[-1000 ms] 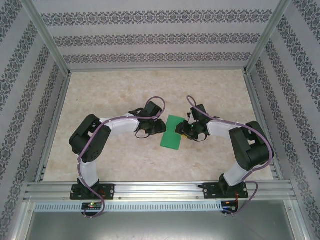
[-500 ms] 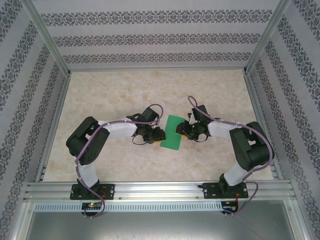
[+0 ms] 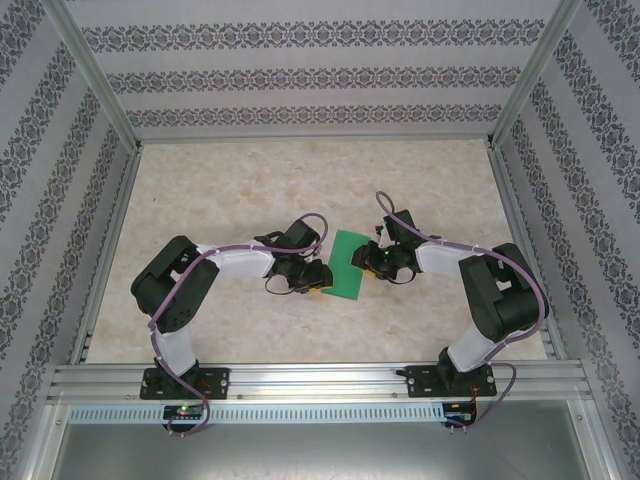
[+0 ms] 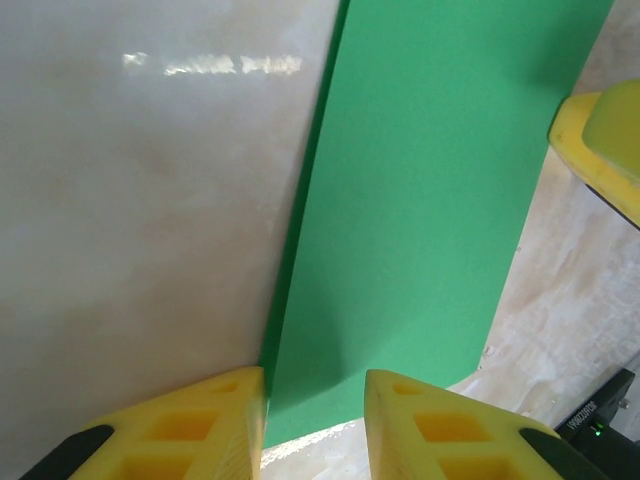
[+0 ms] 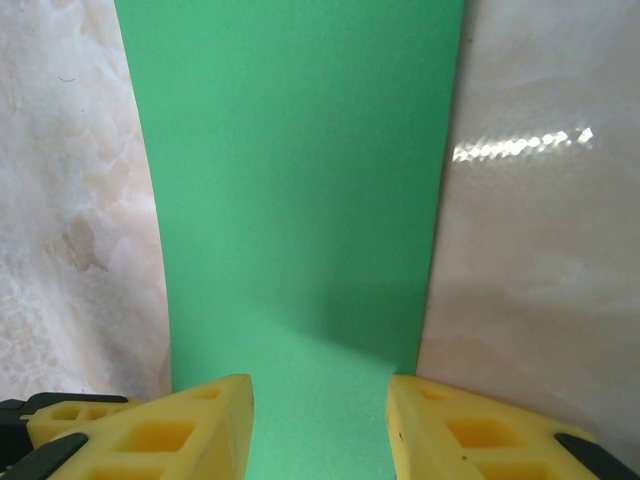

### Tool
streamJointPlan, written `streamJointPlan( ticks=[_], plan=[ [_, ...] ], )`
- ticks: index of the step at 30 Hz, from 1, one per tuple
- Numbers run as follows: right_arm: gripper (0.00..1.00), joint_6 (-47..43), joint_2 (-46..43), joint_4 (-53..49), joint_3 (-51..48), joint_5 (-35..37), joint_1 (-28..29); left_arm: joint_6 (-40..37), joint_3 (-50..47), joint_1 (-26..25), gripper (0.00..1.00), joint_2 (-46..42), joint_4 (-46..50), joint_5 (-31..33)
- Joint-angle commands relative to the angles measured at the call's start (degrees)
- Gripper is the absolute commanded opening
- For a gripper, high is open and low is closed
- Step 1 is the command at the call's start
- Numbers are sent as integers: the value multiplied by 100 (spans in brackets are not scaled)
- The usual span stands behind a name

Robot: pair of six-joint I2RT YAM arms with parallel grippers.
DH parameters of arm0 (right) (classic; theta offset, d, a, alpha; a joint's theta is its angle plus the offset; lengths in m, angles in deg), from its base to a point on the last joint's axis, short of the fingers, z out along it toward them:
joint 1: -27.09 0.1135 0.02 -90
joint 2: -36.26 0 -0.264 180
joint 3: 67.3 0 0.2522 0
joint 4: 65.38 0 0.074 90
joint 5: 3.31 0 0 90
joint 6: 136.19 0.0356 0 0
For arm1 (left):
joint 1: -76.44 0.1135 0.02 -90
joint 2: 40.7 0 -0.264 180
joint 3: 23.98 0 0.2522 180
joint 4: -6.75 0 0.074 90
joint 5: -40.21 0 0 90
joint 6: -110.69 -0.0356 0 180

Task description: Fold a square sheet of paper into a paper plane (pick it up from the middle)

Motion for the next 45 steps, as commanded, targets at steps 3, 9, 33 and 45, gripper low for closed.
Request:
streamJointPlan(
  ticks=[3, 9, 33, 45],
  plan=[
    [41, 42, 18, 18, -115, 151, -17, 94, 34, -88, 31, -187, -272, -88],
    [41, 49, -30, 44, -100, 126, -22, 31, 100, -81, 31, -167, -292, 69],
    [44, 11, -408, 66, 38, -7, -33, 209, 506, 554, 32, 781, -1723, -939],
    [44, 46, -237, 103, 98, -9, -34, 397, 543, 550, 30, 936, -2040, -1179]
  ],
)
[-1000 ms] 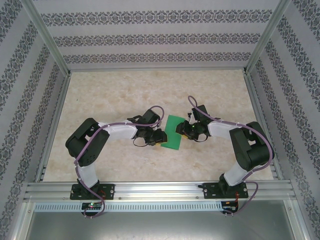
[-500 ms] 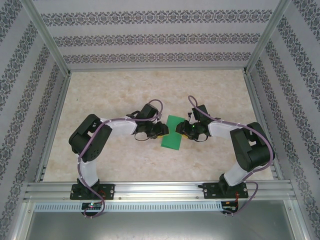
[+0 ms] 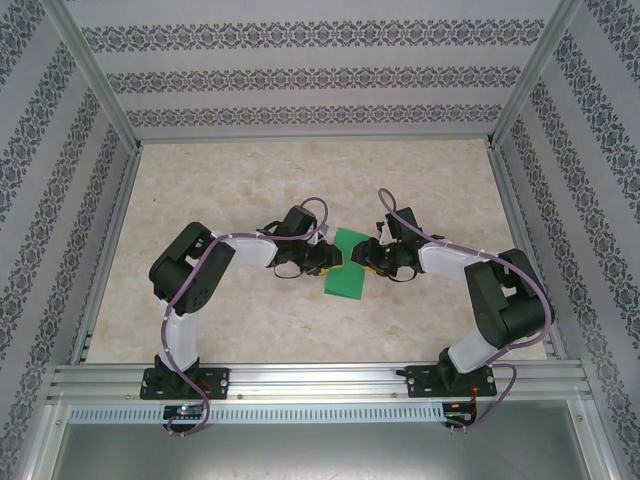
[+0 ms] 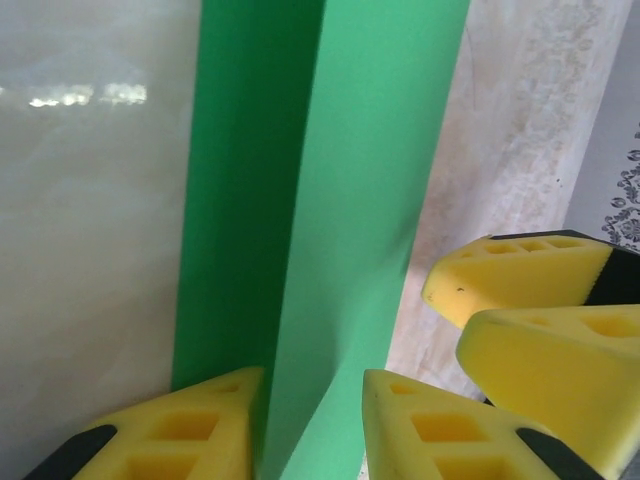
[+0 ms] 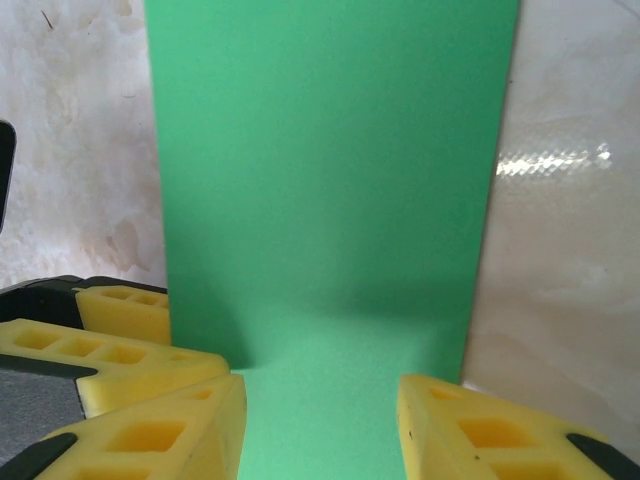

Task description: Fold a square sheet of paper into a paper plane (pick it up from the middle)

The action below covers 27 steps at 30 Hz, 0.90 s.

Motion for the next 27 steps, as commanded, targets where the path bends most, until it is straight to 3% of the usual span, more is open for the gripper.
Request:
streamJointPlan(
  ticks=[1, 6, 11, 20, 27],
  plan=[
    [44, 38, 10, 72, 87, 18, -32, 93, 161, 42, 29, 55, -277, -155],
    [44, -43, -471, -93, 0, 208, -28, 90, 250, 42, 17, 85, -118, -46],
    [44, -510, -1292, -621, -114, 805, 289, 324, 305, 41, 12, 21, -147, -36],
    [48, -1490, -2828, 5, -1098, 2582, 1981, 396, 505, 43, 12, -42, 236, -40],
    [52, -2076, -2229, 219, -891, 3573, 3114, 491, 539, 35, 8, 24, 175, -99]
  ],
)
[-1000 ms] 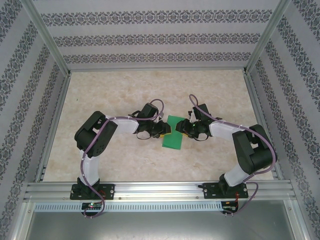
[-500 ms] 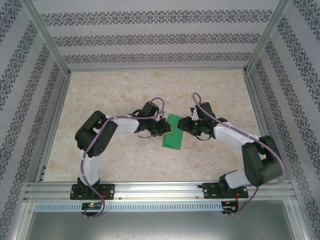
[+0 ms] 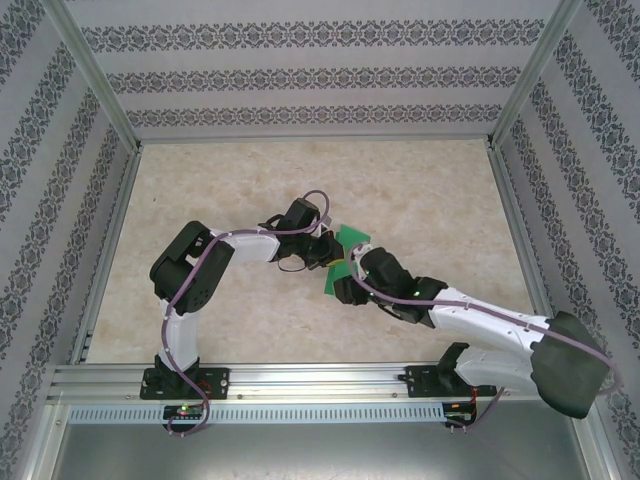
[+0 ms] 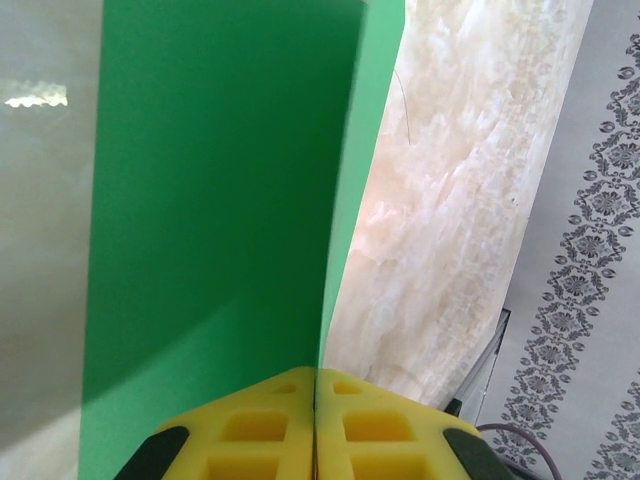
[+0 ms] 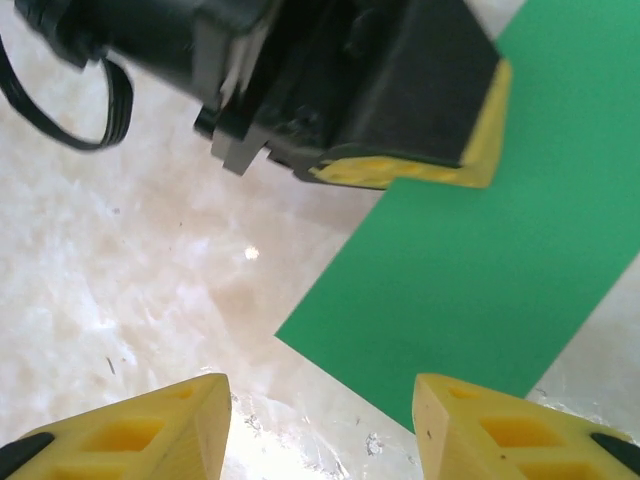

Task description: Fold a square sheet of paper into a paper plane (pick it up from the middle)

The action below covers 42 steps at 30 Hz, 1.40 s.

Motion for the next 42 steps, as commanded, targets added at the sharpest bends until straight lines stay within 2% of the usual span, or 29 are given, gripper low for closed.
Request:
streamJointPlan(
  ticks=[1, 4, 9, 14, 22, 25, 27, 28, 31, 34, 39, 42],
  plan=[
    [53, -499, 442, 325, 232, 802, 363, 163, 153, 35, 7, -9, 7, -77],
    [54, -506, 868, 115, 525, 1359, 670, 177, 157, 32, 7, -17, 0, -104],
    [54, -468, 1191, 95, 687, 1764, 805, 160, 152, 29, 8, -9, 32, -96],
    [48, -421, 1197, -212, 721, 2108, 860, 164, 154, 26, 8, -9, 52, -101],
    [34, -410, 913, -342, 642, 2042, 860, 124, 194, 34, 8, -1, 114, -106],
    [37, -422, 913, -339, 701, 1729, 852, 124, 203, 30, 8, 0, 108, -123],
    [34, -343, 895, -266, 721, 1552, 858, 124, 221, 32, 8, 7, 123, -131],
    [34, -315, 895, -232, 725, 1473, 851, 122, 224, 34, 8, 0, 122, -132],
    [50, -268, 824, -126, 704, 1108, 842, 132, 234, 34, 8, 0, 127, -141],
    [60, -151, 605, 9, 543, 1166, 842, 142, 243, 27, 8, -8, 121, -147],
    [62, -333, 884, -266, 617, 1807, 886, 150, 241, 24, 8, 0, 104, -188],
    [61, -522, 1166, -378, 850, 1842, 959, 151, 254, 21, 8, 6, 108, -215]
  ],
)
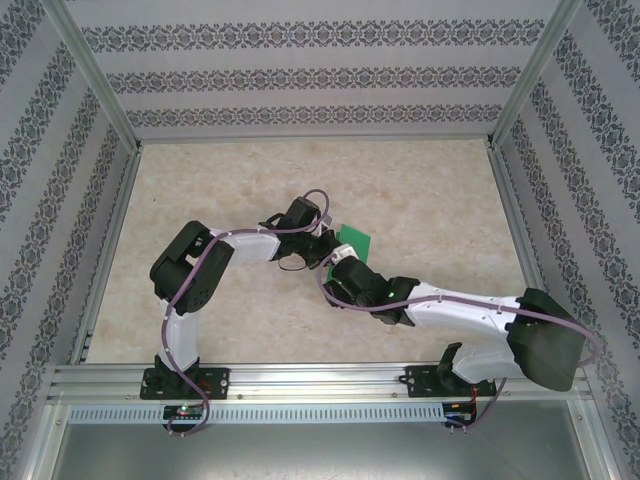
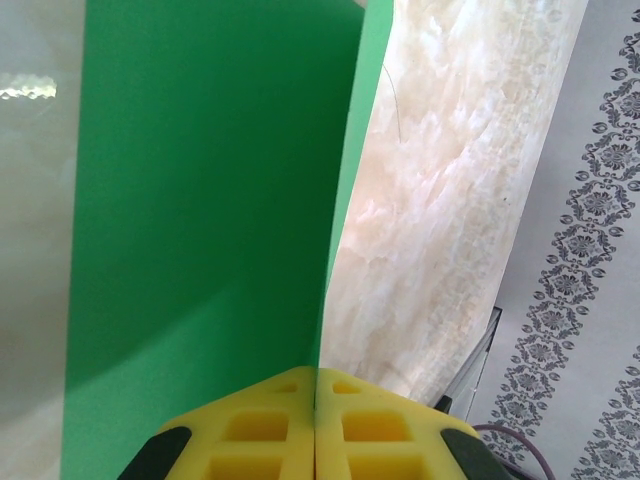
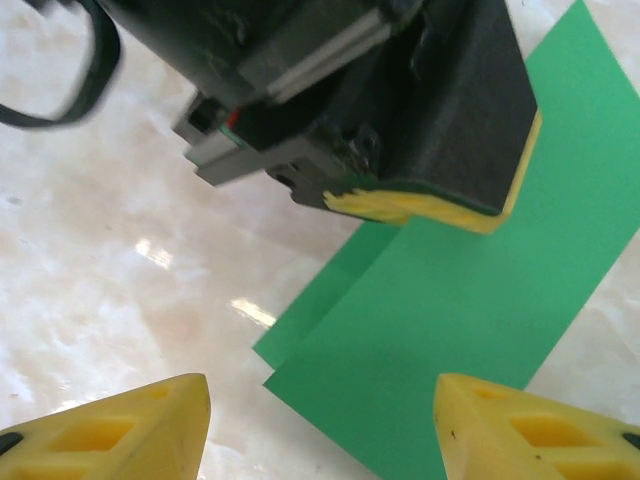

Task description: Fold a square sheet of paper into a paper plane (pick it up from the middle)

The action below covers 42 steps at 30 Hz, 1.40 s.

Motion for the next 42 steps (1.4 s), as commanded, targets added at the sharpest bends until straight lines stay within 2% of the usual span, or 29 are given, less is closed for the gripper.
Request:
streamJointPlan(
  ticks=[1, 5, 11, 25, 28, 31, 33, 36, 40, 42],
  plan=[
    [61, -224, 289, -135, 286, 339, 167, 68, 189, 28, 8, 2, 36, -162],
    [60, -195, 486, -150, 361, 692, 259, 59, 203, 37, 8, 2, 52, -155],
    [52, -178, 417, -182, 321, 893, 350, 60, 210, 25, 8, 13, 54, -153],
    [6, -82, 150, -314, 253, 722, 332, 5, 273, 23, 9, 13, 176, -122],
    [0, 6, 125, -357, 280, 645, 258, 2, 299, 33, 9, 9, 179, -123],
    [0, 71, 47, -323, 271, 369, 122, -27, 309, 29, 10, -9, 229, -111],
    [0, 74, -26, -262, 247, 84, 46, -74, 315, 34, 16, -56, 298, -65],
    [0, 139, -125, -126, 236, -544, -141, -511, 497, 68, 30, -179, 1124, 300],
    [0, 266, -67, -15, 348, -972, -219, -846, 414, 213, 55, -666, 1872, 1093],
    [0, 331, 2, -7, 431, -1054, -227, -825, 223, 383, 56, -938, 1991, 1358]
  ],
)
